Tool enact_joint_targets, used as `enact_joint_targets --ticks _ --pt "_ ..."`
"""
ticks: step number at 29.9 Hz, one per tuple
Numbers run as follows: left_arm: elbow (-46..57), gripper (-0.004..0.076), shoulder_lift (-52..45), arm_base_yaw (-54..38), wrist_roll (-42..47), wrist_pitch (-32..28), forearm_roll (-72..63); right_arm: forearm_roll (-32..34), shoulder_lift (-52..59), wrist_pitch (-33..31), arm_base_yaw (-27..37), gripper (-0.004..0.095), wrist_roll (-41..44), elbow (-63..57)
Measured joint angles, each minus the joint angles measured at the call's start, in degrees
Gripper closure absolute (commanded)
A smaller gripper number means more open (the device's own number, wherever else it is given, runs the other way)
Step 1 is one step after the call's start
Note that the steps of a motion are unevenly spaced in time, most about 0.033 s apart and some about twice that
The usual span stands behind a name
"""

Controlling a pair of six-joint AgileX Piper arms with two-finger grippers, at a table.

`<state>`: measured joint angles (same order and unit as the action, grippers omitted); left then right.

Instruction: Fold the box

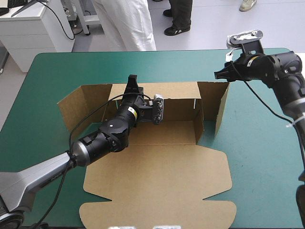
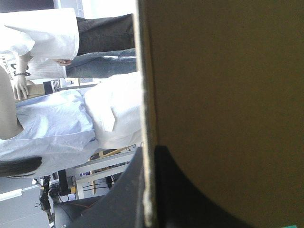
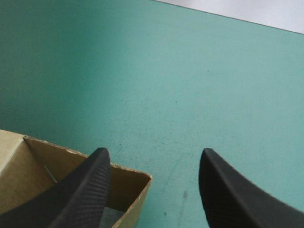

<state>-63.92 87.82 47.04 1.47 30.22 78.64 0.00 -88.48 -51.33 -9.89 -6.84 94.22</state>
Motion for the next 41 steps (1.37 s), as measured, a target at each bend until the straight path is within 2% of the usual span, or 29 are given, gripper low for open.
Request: enact_joint_targets --ticks 4,14,19,25,41 --pt "0.0 0.0734 0.0 0.0 0.0 0.0 0.0 -4.3 -5.8 -3.2 1.5 0.0399 -4.6 5.3" --pt "0.0 0.0734 0.0 0.0 0.0 0.0 0.0 -7.0 -19.7 -14.1 1.5 0.0400 -10.4 20.1" --pt "0.0 0.0734 0.0 0.0 0.0 0.0 0.2 -7.4 -21.9 -15.2 1.5 0.0401 -13.0 22.5" --pt "0.0 0.0734 0.0 -0.1 0.1 -0.6 0.2 -7.5 -22.4 -17.8 1.5 0.0450 -16.7 22.6" --pt "0.1 0.0734 0.0 -0.1 0.0 -0.9 1.7 -10.3 -22.4 -20.0 1.6 0.0476 -17.4 22.6"
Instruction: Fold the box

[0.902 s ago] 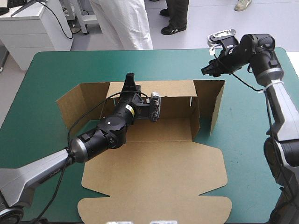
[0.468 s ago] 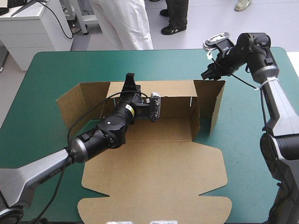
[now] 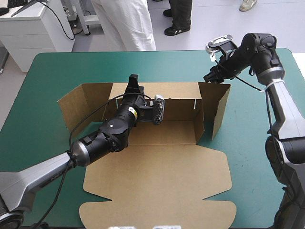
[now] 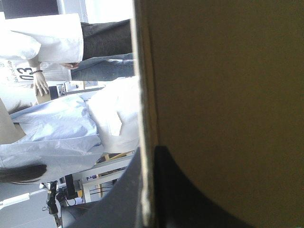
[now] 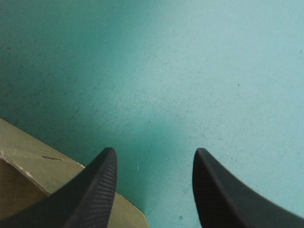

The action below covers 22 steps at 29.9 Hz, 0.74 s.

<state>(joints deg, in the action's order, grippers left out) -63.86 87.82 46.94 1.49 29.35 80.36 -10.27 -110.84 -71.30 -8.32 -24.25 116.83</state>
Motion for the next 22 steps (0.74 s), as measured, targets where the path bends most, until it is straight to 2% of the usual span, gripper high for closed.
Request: enact_joint_targets --ticks 5,22 --pt "0.0 0.0734 0.1 0.0 0.1 0.1 0.2 0.1 2.0 -0.1 0.0 0.0485 0.1 -1.2" --pt "0.0 0.0734 0.2 0.0 0.9 0.1 0.7 -0.1 11.8 0.2 0.0 0.0485 -1.3 -19.3"
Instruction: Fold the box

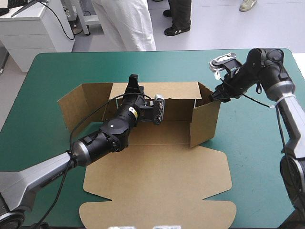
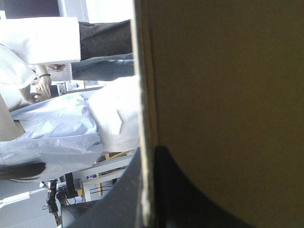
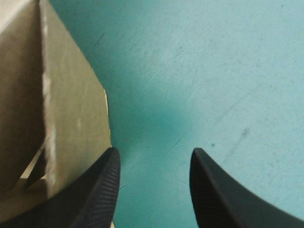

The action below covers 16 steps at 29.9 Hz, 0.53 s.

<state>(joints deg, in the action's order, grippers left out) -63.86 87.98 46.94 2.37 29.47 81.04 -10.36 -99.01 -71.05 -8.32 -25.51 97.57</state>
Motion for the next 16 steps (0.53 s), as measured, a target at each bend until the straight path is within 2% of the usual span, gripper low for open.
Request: enact_joint_targets --ticks 7,16 --pt "0.0 0.0734 0.1 0.0 0.0 0.0 0.0 -7.8 6.3 4.4 0.0 0.0523 -3.7 -8.9" --pt "0.0 0.0734 0.2 0.0 0.0 0.1 0.0 -11.5 9.9 7.2 0.0 0.0523 -5.7 -17.6"
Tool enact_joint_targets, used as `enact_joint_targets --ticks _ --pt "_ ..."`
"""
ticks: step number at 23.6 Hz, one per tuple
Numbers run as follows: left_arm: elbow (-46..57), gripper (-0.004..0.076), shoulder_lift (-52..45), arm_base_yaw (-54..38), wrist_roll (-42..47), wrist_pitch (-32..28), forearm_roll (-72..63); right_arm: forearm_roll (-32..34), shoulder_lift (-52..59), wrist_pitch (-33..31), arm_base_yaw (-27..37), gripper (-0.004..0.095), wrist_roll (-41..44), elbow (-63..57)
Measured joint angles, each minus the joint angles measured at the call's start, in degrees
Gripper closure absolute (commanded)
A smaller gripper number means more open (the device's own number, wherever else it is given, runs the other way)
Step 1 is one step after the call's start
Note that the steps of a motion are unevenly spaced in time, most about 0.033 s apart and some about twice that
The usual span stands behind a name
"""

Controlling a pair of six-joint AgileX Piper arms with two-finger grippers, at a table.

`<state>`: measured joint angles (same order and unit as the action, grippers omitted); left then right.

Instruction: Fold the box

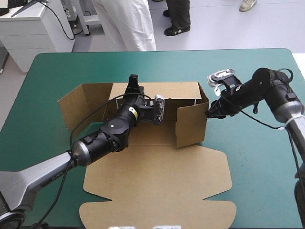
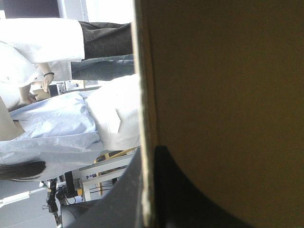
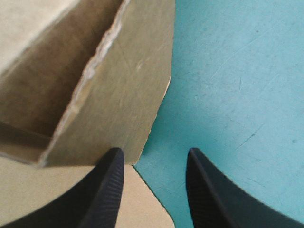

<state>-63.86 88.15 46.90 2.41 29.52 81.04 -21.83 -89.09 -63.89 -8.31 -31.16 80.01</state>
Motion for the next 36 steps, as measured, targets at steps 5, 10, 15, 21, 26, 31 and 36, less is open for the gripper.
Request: enact_joint_targets --ticks 5,10,15,21,26,31,36 --pt "0.0 0.0734 0.0 0.0 0.0 0.0 0.0 -3.6 2.4 1.9 0.0 0.0523 -1.9 -3.0" --pt "0.0 0.0734 0.0 0.0 0.0 0.0 0.0 -6.7 3.2 3.4 -1.0 0.0524 -3.6 -3.8" --pt "0.0 0.0734 0.0 -0.1 0.0 0.3 0.0 -3.0 3.2 6.8 -7.9 0.0524 -1.8 -3.8" --pt "0.0 0.0734 0.1 -0.1 0.0 0.3 0.0 5.2 4.4 9.3 -12.2 0.0524 9.0 -3.9" --pt "0.0 0.0734 0.2 -0.1 0.0 0.3 0.0 9.0 4.8 10.8 -13.2 0.0525 17.4 -3.9" --pt "0.0 0.0734 0.2 -0.1 0.0 0.7 -0.1 18.9 5.0 16.1 -18.8 0.0539 25.2 -5.6" --pt "0.0 0.0734 0.2 -0.1 0.0 0.7 0.0 22.2 5.3 20.7 -20.0 0.0538 30.6 -9.7"
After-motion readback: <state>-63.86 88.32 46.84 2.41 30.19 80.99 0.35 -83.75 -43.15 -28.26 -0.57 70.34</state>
